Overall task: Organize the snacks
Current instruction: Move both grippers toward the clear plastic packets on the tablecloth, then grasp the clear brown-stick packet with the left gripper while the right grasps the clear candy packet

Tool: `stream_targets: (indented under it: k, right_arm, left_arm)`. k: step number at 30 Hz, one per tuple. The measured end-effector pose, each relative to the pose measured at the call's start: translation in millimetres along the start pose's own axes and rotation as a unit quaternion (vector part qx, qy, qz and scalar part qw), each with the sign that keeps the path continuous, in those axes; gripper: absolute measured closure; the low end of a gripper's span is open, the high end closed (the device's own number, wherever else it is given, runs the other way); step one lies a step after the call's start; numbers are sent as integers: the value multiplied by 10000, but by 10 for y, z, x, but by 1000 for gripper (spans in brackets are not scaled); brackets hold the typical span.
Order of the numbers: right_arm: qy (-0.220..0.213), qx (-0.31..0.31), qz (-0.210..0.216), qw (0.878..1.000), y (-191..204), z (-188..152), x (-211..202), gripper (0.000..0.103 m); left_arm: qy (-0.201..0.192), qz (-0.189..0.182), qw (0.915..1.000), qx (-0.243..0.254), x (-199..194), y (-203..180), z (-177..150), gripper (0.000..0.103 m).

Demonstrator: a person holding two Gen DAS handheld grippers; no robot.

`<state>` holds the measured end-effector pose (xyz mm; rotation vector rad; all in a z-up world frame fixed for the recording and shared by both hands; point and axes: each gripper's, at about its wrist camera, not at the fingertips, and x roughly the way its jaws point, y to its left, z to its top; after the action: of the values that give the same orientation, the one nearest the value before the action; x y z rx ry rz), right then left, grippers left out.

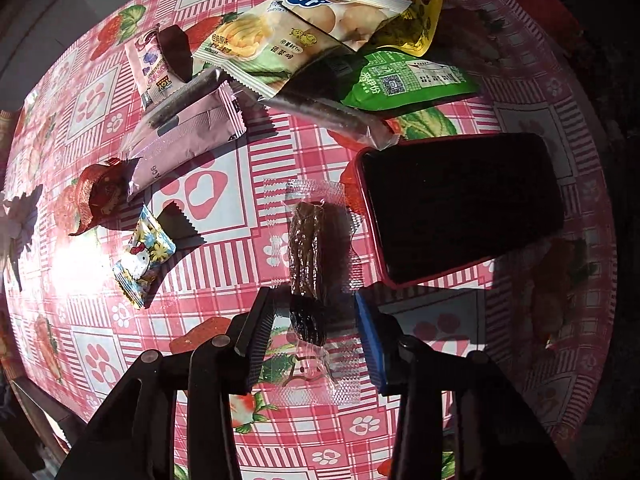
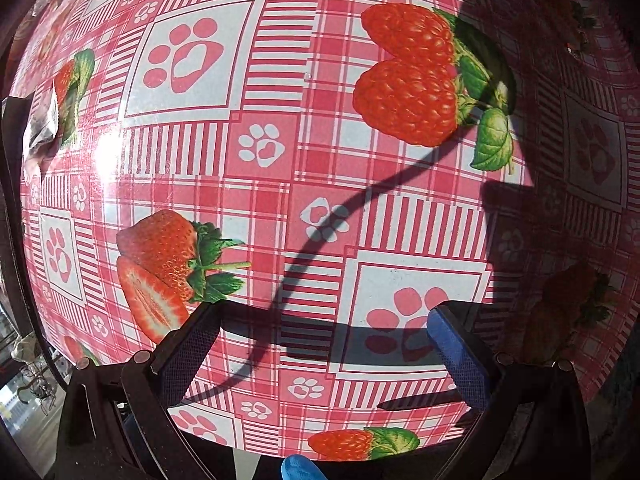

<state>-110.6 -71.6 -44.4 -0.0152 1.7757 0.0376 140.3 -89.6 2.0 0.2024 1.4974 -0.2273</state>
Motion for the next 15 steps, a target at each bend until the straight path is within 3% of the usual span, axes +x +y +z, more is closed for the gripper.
stream_targets:
  k: [4,15]
  right_arm:
    - [14,-6,-4,10000,12,-20,-11,0]
    - [-46,-98,-27,9999,31,-10,-47,0]
  left_arm:
    - [-20,-127,9997,213,-45,89,-221,61]
    - [292,-115,9994,132,-217,925,-2258,61]
